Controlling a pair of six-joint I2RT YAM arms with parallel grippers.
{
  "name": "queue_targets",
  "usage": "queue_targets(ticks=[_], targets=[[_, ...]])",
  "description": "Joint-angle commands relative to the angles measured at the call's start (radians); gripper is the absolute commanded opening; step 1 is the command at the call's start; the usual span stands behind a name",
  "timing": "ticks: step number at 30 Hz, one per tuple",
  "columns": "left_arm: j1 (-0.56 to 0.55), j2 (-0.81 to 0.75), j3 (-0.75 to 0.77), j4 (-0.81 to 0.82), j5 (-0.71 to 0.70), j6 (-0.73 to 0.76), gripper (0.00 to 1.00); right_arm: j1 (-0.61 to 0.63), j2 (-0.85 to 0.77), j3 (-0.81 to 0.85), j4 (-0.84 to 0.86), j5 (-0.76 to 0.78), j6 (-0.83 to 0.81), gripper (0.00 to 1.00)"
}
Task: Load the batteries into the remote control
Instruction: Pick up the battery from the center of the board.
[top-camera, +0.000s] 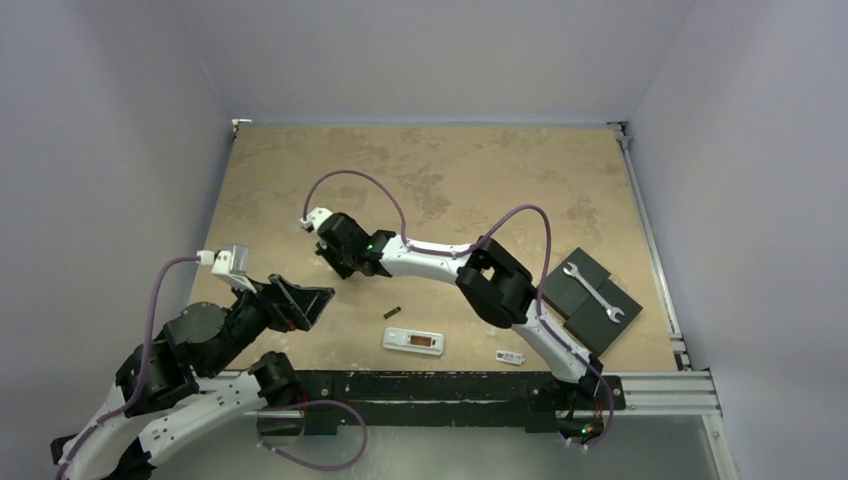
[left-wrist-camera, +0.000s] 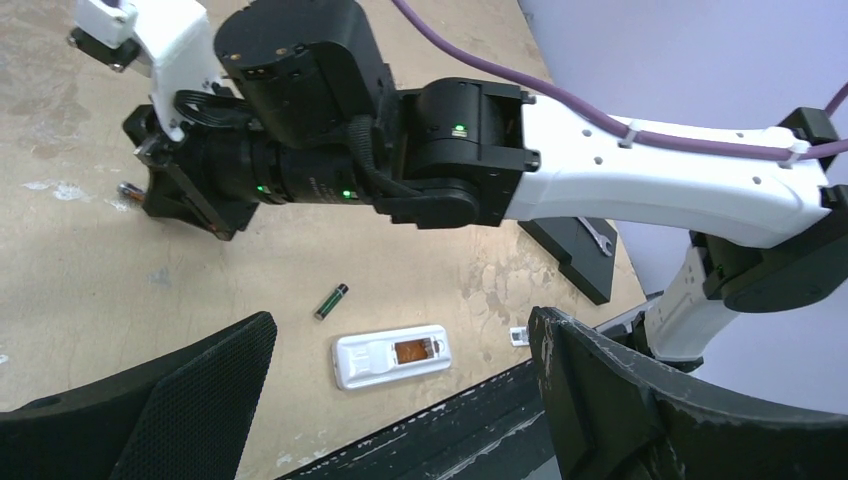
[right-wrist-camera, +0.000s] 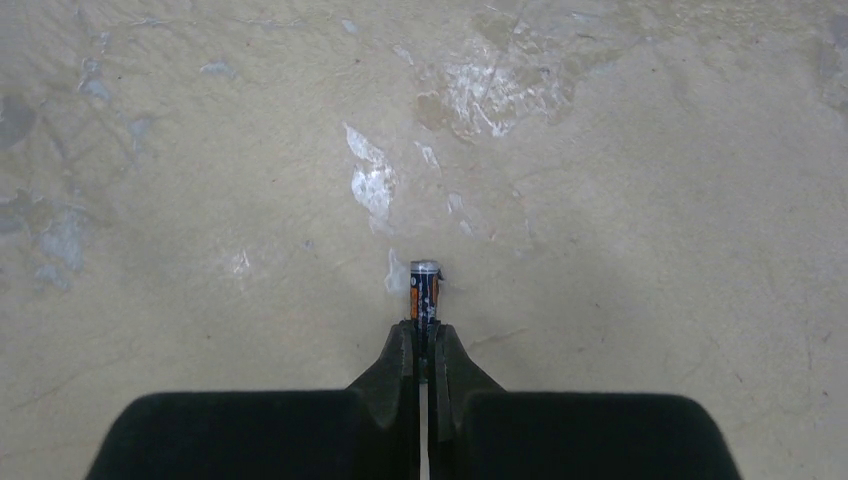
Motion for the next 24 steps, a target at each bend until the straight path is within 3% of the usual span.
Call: queue_targets(ticks=[1, 9, 16, 24], targets=[[-0.005, 0.014, -0.007, 0.025, -0.019, 0.002, 0.98, 0.005, -0.147, -0.069, 0.002, -0.048, -0.038, 0.0], [-0.005, 0.059, 0.001, 0.005, -0.057, -0.026, 0.98, 0.005, -0.408, -0.337, 0.022, -0.058, -0.061, 0.0], [-0.005, 0.155, 0.009, -0.02, -0.072, -0.061, 0.98, 0.004, -0.742, -0.66, -0.025, -0.025, -0.081, 0.0], [-0.005, 0.274, -0.085, 0.107, 0.001, -0.144, 0.97, 0.004, -1.011, -0.804, -0.207, -0.081, -0.101, 0.0]])
